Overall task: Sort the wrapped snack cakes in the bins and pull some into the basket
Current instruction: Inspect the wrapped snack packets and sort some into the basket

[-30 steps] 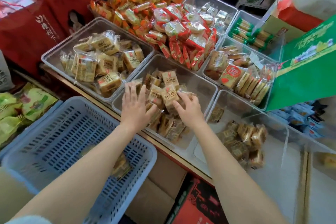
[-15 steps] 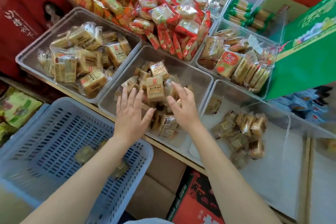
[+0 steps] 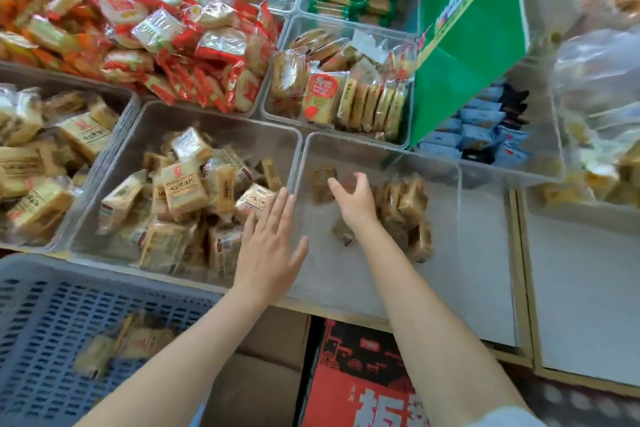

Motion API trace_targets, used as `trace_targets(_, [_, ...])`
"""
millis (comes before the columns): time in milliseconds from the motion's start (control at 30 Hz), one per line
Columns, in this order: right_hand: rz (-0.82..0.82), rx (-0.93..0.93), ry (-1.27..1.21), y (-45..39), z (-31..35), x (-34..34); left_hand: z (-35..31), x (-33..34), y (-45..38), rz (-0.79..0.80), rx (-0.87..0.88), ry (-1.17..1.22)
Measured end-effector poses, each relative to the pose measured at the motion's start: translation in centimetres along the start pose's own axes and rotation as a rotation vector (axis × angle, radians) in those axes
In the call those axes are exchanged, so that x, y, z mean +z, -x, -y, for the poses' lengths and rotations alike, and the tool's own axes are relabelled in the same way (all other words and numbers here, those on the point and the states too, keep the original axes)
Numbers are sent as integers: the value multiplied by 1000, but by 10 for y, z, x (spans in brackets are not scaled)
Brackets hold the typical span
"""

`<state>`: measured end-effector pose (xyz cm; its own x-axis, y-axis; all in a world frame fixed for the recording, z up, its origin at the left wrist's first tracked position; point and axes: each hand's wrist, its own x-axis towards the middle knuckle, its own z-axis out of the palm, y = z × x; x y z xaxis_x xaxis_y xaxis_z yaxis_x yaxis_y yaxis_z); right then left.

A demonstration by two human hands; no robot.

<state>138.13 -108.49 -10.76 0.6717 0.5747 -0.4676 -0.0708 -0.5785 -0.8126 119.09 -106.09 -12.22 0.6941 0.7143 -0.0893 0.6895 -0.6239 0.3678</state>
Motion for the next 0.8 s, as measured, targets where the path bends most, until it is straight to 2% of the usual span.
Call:
trace_targets(167, [108,110,44,-42,-11,30,-3,1,0,5,-10,-6])
trace_targets(367, [90,79,-49,-49,-23,21,-1,1,0,19,-16,-13])
trace_targets(533, [124,-9,-155,-5,-17,-4,-3,-2,0,42,-34,35])
trace_targets(633, [212,-19,-352,31,-21,-21,-3,-12,-2,53,-52,148])
trace_targets(800, [348,-66,-469,76,-26,-49,-50,-28,-10,-11,-104,424])
